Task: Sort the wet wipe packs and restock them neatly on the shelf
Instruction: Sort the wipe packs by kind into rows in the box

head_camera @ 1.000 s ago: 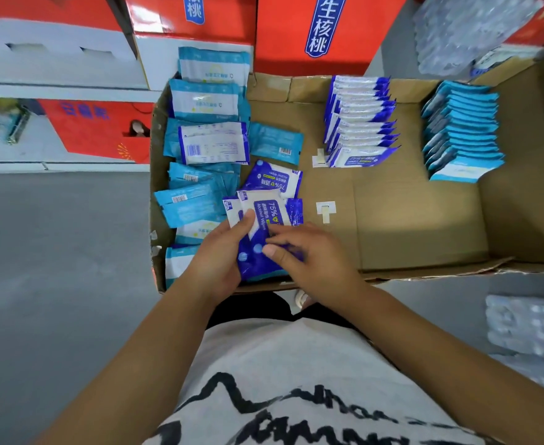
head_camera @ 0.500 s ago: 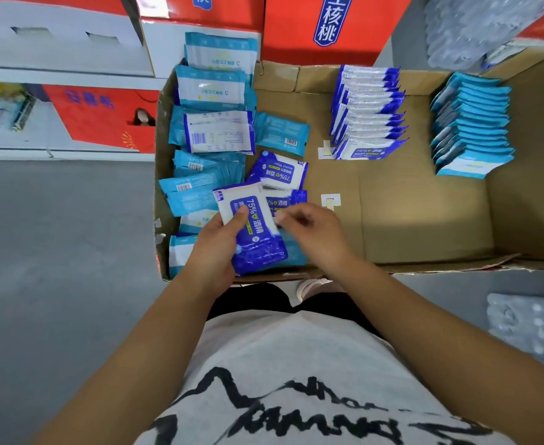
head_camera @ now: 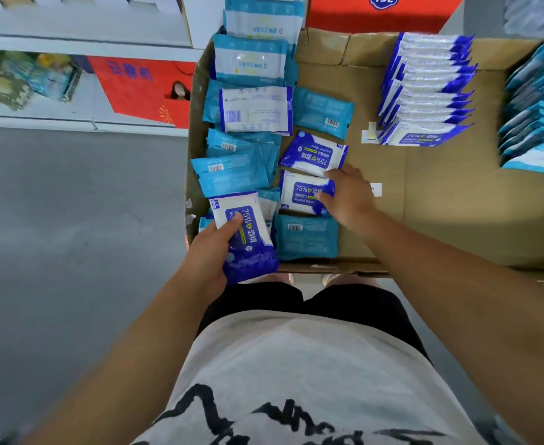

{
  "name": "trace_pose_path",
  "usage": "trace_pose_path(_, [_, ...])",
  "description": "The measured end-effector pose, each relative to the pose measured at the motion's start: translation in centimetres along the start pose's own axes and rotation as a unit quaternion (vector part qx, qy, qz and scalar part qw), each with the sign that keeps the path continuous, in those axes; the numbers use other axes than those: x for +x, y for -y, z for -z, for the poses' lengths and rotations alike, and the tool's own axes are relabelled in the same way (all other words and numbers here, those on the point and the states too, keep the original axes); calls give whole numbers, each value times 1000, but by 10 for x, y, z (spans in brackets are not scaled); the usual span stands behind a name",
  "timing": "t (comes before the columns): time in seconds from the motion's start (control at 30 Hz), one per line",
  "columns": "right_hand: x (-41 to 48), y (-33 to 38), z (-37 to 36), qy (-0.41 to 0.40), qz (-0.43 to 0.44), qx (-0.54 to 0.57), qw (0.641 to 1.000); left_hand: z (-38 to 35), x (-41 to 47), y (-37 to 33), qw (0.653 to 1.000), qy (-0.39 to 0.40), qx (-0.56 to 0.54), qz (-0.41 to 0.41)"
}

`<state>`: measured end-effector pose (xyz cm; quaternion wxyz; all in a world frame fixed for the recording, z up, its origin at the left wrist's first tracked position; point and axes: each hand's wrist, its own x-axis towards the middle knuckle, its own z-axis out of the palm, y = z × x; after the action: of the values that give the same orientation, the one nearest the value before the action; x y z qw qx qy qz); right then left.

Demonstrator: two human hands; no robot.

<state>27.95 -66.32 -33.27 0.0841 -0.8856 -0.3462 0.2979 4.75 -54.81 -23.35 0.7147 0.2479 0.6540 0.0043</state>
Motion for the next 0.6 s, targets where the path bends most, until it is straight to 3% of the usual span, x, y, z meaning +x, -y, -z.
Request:
trace_pose_path(0.13, [1,-1,-3,16,-15,-2,1000,1,0,0,999,23,-21,41])
trace_pose_path(0.23, [-5,-7,1,13,-10,110,994,0,2,-3,998,13,-32,54])
trace_pose_path(0.33, [-23,-4,16,-54,-24,194,979,-3,4,-6,997,0,-49,57])
trace_pose_path(0.47, [-58,17,44,-134,-46,360,922,-14,8,-8,996,13,-71,46])
trace_pose_path(0.53, [-76,31,55,-103,-47,477,871,-22,9,-9,997,16,-68,42])
trace_pose_path(0.6, [-88,44,54,-52,-59,530,844,-32,8,-8,997,43,-61,27])
